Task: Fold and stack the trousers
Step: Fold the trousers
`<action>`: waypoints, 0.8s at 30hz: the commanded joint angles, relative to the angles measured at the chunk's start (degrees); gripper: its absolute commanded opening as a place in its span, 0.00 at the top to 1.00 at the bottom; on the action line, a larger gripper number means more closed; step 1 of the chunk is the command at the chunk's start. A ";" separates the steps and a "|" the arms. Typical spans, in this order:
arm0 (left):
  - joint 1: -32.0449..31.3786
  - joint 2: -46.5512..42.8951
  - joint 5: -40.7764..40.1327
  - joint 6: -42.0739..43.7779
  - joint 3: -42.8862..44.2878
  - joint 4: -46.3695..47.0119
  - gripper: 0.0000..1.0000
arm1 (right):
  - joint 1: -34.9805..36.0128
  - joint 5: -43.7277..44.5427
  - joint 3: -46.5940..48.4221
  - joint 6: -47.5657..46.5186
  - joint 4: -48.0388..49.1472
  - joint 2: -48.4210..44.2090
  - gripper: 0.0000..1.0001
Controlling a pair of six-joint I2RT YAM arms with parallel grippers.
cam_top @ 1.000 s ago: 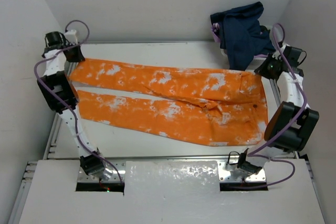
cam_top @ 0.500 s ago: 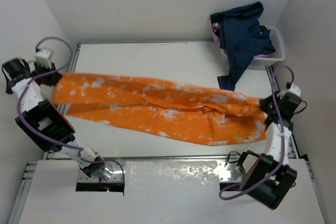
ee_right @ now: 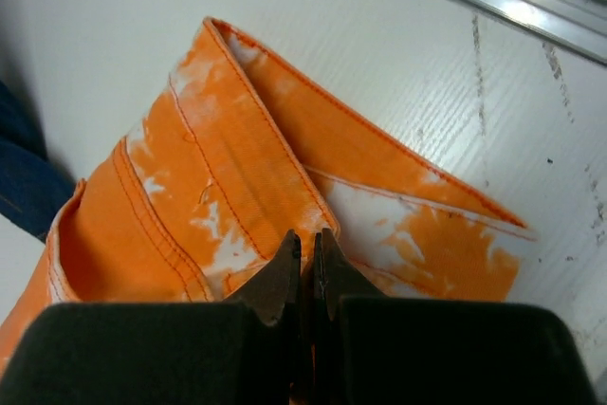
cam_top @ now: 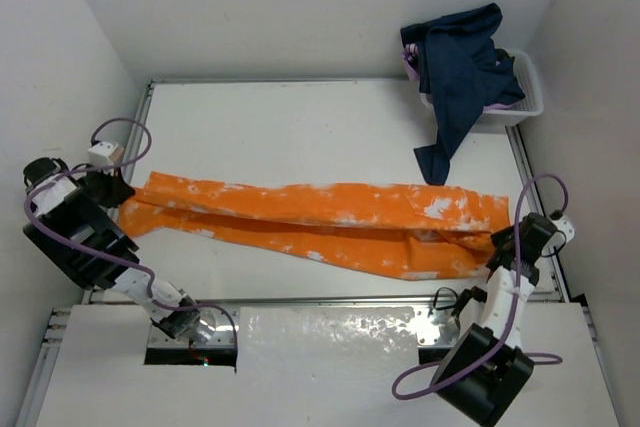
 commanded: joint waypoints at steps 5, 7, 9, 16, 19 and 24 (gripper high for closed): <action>-0.88 -0.32 11.74 -13.10 9.72 12.09 1.00 | 1.22 -5.52 21.55 -3.90 0.72 9.89 1.00; -3.51 -0.85 11.06 -25.55 9.99 26.45 1.00 | 2.71 -8.07 32.23 -5.76 -0.42 18.94 1.00; -9.48 -0.85 6.42 -29.66 10.34 33.29 1.00 | 4.46 -11.15 38.86 -7.96 -2.61 27.53 1.00; -14.51 4.60 6.92 -46.03 16.15 48.09 1.00 | 6.84 -12.83 49.37 -11.48 -5.71 36.29 1.00; -14.60 3.99 6.21 -40.23 13.61 45.46 1.00 | 6.76 -13.45 45.58 -11.92 -3.16 34.36 1.00; -14.60 2.32 8.41 -33.73 12.38 34.85 1.00 | 7.54 -17.66 47.68 -12.80 -11.92 33.66 0.83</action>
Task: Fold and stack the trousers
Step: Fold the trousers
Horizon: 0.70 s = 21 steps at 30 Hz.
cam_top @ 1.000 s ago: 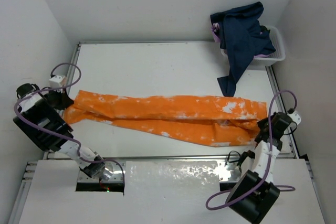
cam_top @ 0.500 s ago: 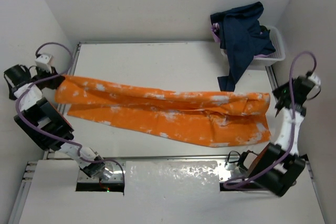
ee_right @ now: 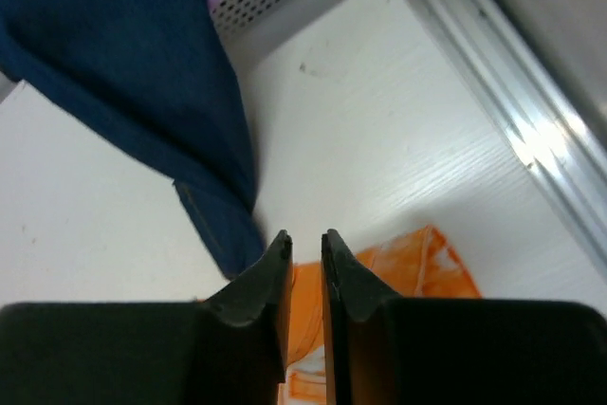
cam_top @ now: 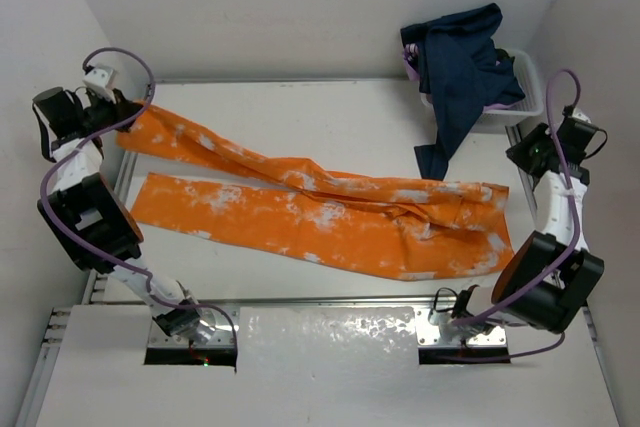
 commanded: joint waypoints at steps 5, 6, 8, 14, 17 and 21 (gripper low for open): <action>0.55 -7.19 2.73 10.92 -6.17 -9.50 1.00 | 1.78 0.34 8.34 3.02 -24.92 -7.28 0.34; 0.55 -7.63 2.82 11.63 -6.35 -11.61 1.00 | 1.78 0.61 8.87 4.07 -28.47 -7.55 0.28; 0.54 -8.77 2.65 12.42 -7.14 -12.94 1.00 | 1.78 -1.40 8.62 6.62 -34.19 -7.73 0.22; 0.55 -8.52 2.82 13.31 -6.88 -16.29 1.00 | 1.87 -5.38 -4.91 19.62 -38.63 -16.59 0.11; 0.46 -7.47 3.35 13.22 -6.61 -16.46 1.00 | 1.87 -3.44 -6.68 25.15 -35.37 -17.31 0.06; 0.55 -6.58 3.17 13.48 -5.47 -17.60 1.00 | 2.40 -2.48 -4.92 30.09 -33.16 -15.38 0.01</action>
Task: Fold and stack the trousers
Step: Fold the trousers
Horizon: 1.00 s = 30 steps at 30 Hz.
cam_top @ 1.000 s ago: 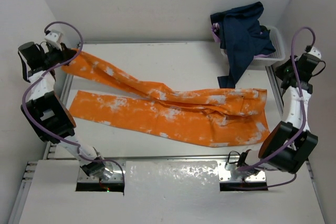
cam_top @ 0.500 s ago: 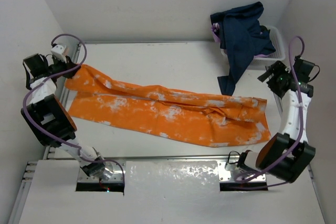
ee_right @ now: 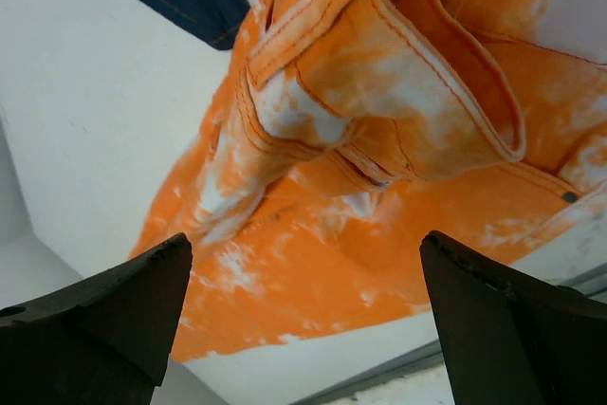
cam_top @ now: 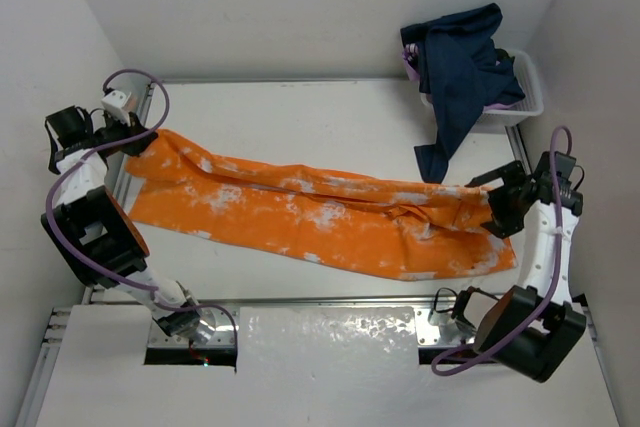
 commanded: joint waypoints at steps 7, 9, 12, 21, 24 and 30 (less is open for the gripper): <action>0.59 0.26 2.80 1.68 2.48 -1.24 1.00 | 0.34 4.45 -4.89 13.80 11.10 4.10 0.01; 0.50 0.35 2.54 2.47 2.84 -2.20 1.00 | 0.34 5.51 -3.32 12.76 11.55 6.22 0.01; 0.50 0.44 2.28 3.61 3.28 -3.35 1.00 | 0.34 8.67 -0.59 11.17 10.77 9.47 0.01; 1.38 0.35 2.27 3.53 4.42 -4.14 1.00 | 0.25 11.83 -1.46 9.24 15.95 15.81 0.70; 2.08 0.52 2.36 1.86 4.86 -2.47 1.00 | 0.25 13.59 0.29 6.26 15.51 16.07 1.00; 2.26 1.31 2.63 -3.67 5.74 3.23 1.00 | 0.34 14.04 8.98 -0.95 12.52 18.97 1.00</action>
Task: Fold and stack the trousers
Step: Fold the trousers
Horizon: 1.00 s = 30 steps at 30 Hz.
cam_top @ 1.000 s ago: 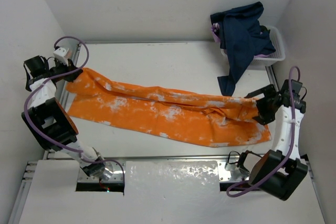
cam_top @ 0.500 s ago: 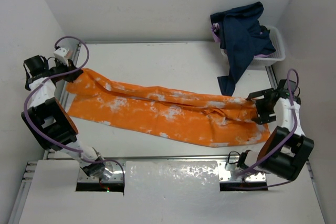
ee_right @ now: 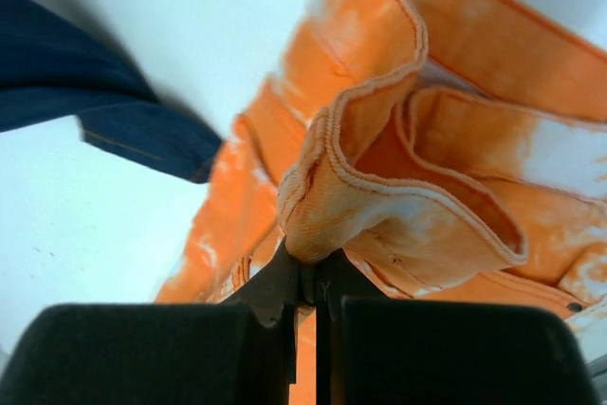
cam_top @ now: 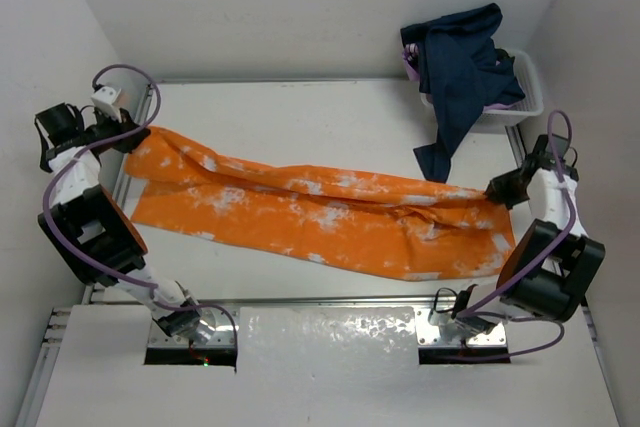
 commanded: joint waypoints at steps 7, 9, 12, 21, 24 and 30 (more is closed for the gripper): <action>-0.76 3.47 3.42 -21.23 7.63 24.86 1.00 | 1.27 0.89 21.19 -11.28 4.73 5.17 1.00; -1.46 4.52 3.51 -22.92 9.22 27.08 1.00 | 2.40 -0.34 24.64 -12.95 5.79 6.58 1.00; -2.69 5.67 4.82 -25.03 12.03 29.46 1.00 | 4.34 -0.96 29.14 -15.94 7.37 8.17 1.00; -3.58 9.10 7.01 -28.56 12.31 35.81 1.00 | 4.34 -2.62 23.87 -20.34 15.45 6.86 1.00; -4.01 7.35 9.74 -26.80 8.11 35.53 1.00 | 3.99 -4.91 17.05 -19.91 18.78 3.01 1.00; 1.34 3.39 16.59 -16.63 5.88 20.05 1.00 | -9.62 -11.31 -5.27 -8.04 29.60 -10.09 1.00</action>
